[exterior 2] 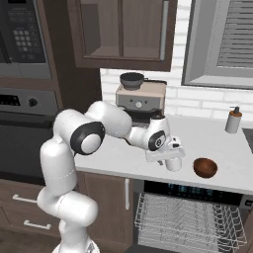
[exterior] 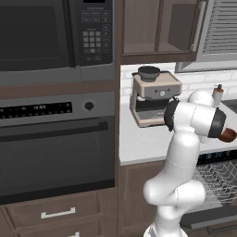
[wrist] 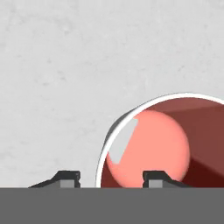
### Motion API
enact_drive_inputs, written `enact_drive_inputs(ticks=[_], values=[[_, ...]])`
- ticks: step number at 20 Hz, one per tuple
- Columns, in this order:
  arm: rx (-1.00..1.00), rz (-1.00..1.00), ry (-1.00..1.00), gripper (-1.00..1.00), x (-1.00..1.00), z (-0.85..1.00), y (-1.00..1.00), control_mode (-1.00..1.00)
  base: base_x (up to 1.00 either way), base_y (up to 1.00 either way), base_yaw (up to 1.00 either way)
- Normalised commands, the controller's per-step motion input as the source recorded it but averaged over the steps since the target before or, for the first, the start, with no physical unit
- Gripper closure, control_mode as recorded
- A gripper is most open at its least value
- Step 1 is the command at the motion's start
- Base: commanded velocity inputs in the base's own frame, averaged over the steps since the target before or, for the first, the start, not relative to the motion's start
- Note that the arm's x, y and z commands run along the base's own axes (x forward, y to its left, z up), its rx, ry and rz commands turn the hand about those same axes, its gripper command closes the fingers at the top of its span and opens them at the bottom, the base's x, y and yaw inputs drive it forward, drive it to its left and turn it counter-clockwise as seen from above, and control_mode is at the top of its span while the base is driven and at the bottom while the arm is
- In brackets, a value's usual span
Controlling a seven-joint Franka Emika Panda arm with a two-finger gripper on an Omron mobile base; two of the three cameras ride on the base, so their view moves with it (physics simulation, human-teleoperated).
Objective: Pick up the cup and bowl from the counter, place them in the dishwasher, and close the dishwasher door.
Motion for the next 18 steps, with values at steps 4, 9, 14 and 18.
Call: enact_drive_inputs(ticks=[4,9,14,18], values=[[0.05,0.00,0.00,1.00,0.00,0.00,-0.15,-1.00,0.00,0.00,0.00],[0.15,0.00,0.00,1.00,-0.38,0.00,-0.15,-1.00,0.00,0.00,0.00],[0.28,0.00,-0.25,1.00,-1.00,0.31,0.10,-1.00,0.00,0.00,0.00],[0.10,0.00,-0.32,1.00,-1.00,0.70,0.39,-1.00,0.00,0.00,0.00]])
